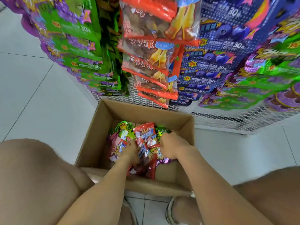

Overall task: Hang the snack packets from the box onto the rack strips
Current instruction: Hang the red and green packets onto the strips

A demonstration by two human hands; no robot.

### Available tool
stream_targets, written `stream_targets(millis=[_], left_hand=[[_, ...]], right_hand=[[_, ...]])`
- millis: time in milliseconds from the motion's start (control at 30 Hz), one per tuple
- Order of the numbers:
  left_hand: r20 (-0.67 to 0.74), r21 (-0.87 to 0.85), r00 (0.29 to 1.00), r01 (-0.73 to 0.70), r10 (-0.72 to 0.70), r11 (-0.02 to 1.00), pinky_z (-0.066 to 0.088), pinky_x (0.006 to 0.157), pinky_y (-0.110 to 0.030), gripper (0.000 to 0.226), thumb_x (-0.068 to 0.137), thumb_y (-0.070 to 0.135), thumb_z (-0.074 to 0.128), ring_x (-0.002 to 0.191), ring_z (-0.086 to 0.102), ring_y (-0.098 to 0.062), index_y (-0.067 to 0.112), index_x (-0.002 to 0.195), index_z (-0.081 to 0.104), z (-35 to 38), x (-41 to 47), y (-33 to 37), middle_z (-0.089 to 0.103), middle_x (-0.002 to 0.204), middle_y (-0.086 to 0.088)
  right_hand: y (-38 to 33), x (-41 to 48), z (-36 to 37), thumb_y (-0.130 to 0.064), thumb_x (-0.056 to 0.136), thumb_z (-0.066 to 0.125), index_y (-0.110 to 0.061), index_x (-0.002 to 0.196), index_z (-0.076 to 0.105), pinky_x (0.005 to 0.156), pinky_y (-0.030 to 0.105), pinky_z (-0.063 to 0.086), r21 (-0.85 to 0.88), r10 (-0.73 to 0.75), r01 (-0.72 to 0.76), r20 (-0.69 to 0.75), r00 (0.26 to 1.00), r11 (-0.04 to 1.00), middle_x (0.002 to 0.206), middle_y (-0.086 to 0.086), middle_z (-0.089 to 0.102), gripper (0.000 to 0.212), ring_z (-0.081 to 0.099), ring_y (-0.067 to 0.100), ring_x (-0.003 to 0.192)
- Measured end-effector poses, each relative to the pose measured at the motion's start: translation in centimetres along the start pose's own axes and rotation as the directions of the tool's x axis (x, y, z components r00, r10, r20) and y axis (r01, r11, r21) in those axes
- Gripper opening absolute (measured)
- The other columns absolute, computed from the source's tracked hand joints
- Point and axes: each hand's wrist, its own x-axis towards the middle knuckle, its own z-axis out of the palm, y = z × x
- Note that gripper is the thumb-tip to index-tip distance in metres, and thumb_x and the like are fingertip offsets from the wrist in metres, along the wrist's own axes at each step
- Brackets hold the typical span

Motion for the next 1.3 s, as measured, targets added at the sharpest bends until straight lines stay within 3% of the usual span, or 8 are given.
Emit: stream_targets(millis=[133, 233, 433, 567, 767, 1033, 1200, 1300], left_hand=[[-0.098, 0.021, 0.993, 0.072, -0.07, 0.997, 0.03, 0.12, -0.058, 0.068, 0.1, 0.027, 0.061, 0.147, 0.038, -0.041, 0.009, 0.158, 0.031, 0.5, 1.2, 0.1, 0.047, 0.155, -0.012], [-0.084, -0.035, 0.996, -0.045, 0.042, 0.998, 0.052, 0.103, -0.043, 0.037, 0.098, 0.03, 0.068, 0.123, 0.062, -0.036, 0.009, 0.128, 0.065, -0.7, 0.8, 0.7, 0.068, 0.13, -0.014], [-0.065, -0.056, 0.943, -0.329, 0.326, 0.943, 0.056, 0.085, -0.035, 0.025, 0.082, 0.026, 0.088, 0.1, 0.072, -0.027, 0.011, 0.1, 0.078, -6.2, -4.5, 3.7, 0.078, 0.103, -0.01], [-0.176, 0.025, 0.844, -0.511, 0.507, 0.859, 0.05, 0.07, -0.024, 0.025, 0.068, 0.033, 0.098, 0.078, 0.068, -0.013, 0.027, 0.087, 0.082, -13.0, -10.3, 4.9, 0.076, 0.083, 0.005], [-0.308, -0.164, 0.717, -0.688, 0.626, 0.707, 0.063, 0.07, -0.041, 0.023, 0.07, 0.026, 0.099, 0.072, 0.075, -0.015, 0.025, 0.075, 0.077, -21.4, -19.4, 4.2, 0.078, 0.075, 0.002], [-0.606, -0.318, 0.564, -0.818, 0.561, 0.48, 0.056, 0.067, -0.022, 0.016, 0.085, 0.012, 0.087, 0.073, 0.075, -0.017, 0.007, 0.091, 0.073, -29.4, -31.4, 6.0, 0.079, 0.077, -0.011], [-0.827, -0.135, 0.302, -0.926, 0.475, 0.353, 0.057, 0.07, -0.029, 0.015, 0.082, 0.023, 0.089, 0.073, 0.075, -0.017, 0.014, 0.087, 0.078, -34.2, -36.9, 9.3, 0.078, 0.079, -0.002], [-0.868, 0.0, 0.167, -0.942, 0.467, 0.337, 0.058, 0.075, -0.032, 0.008, 0.092, 0.031, 0.081, 0.08, 0.073, -0.015, 0.024, 0.094, 0.08, -37.5, -38.7, 11.4, 0.078, 0.087, 0.003]], right_hand=[[-0.1, 0.6, 0.7, -0.013, 0.095, 0.056, -0.012, 0.098, 0.066, 0.086, 0.043, 0.058, 0.048, -0.041, 0.038, 0.06, 0.997, 0.998, 0.093, 0.005, 0.056, 0.01, 0.062, 0.031, 0.095], [-0.4, 0.5, 0.2, -0.01, 0.096, 0.055, -0.008, 0.105, 0.068, 0.09, 0.047, 0.059, 0.066, -0.045, 0.04, 0.073, 0.996, 0.997, 0.102, 0.015, 0.063, 0.017, 0.065, 0.033, 0.096], [-1.1, -1.3, -1.8, -0.006, 0.094, 0.059, -0.014, 0.132, 0.055, 0.094, 0.047, 0.057, 0.056, -0.05, 0.05, -0.008, 0.999, 0.997, 0.119, 0.014, 0.052, 0.039, 0.064, 0.034, 0.097], [-2.1, -4.0, -4.8, -0.014, 0.09, 0.072, -0.013, 0.087, 0.058, 0.067, 0.037, 0.053, 0.032, -0.12, 0.121, -0.023, 0.992, 0.992, 0.089, 0.009, 0.057, 0.014, 0.06, 0.027, 0.075], [-4.6, -10.7, -11.4, -0.022, 0.092, 0.073, -0.011, 0.062, 0.052, 0.053, 0.035, 0.03, 0.038, -0.315, 0.327, -0.177, 0.932, 0.944, 0.057, 0.005, 0.042, 0.038, 0.04, 0.021, 0.054], [-6.5, -19.6, -19.0, -0.034, 0.09, 0.07, -0.016, 0.085, 0.069, 0.057, 0.046, 0.052, 0.192, -0.368, 0.608, -0.645, 0.67, 0.771, 0.069, 0.014, 0.067, 0.018, 0.059, 0.031, 0.057], [-8.7, -24.7, -23.6, -0.032, 0.097, 0.07, -0.027, 0.096, 0.077, 0.058, 0.037, 0.052, 0.151, -0.236, 0.756, -0.895, 0.378, 0.638, 0.074, -0.004, 0.074, 0.008, 0.065, 0.014, 0.064], [-10.0, -26.7, -26.6, -0.03, 0.096, 0.072, -0.025, 0.093, 0.078, 0.058, 0.04, 0.051, 0.103, -0.118, 0.782, -0.968, 0.221, 0.615, 0.069, 0.0, 0.072, 0.009, 0.063, 0.02, 0.061]])
